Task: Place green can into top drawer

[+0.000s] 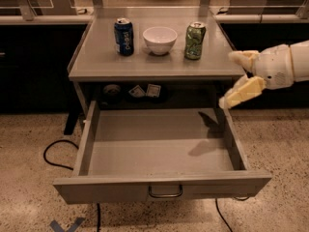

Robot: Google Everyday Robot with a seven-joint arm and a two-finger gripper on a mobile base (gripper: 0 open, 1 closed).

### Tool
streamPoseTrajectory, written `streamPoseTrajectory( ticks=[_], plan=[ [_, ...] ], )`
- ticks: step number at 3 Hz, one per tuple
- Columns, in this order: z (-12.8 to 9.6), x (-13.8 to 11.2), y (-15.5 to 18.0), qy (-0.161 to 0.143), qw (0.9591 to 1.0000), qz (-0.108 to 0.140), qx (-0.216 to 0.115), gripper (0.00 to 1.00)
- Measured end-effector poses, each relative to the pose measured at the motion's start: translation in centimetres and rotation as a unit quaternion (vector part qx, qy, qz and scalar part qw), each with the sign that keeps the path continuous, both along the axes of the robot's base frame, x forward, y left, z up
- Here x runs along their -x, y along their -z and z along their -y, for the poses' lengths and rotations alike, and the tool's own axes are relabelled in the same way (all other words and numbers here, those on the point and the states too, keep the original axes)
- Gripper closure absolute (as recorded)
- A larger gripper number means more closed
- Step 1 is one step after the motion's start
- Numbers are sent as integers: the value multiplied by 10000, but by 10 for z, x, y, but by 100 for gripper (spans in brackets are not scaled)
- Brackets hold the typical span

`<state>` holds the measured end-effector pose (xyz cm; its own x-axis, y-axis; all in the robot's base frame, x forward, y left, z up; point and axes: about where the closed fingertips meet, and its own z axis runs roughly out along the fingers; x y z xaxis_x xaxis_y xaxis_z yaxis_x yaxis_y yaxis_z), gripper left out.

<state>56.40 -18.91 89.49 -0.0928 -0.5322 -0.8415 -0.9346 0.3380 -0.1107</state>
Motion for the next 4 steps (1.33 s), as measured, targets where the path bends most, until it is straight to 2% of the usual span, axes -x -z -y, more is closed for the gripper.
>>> streamPoseTrajectory(
  ticks=[1, 2, 3, 4],
  plan=[
    [-18, -17, 13, -80, 9967, -150, -791, 0],
    [-18, -17, 14, -79, 9968, -159, -784, 0],
    [-30, -51, 15, 131, 9953, 59, -959, 0],
    [-61, -118, -9, 501, 9864, 622, -1435, 0]
  ],
)
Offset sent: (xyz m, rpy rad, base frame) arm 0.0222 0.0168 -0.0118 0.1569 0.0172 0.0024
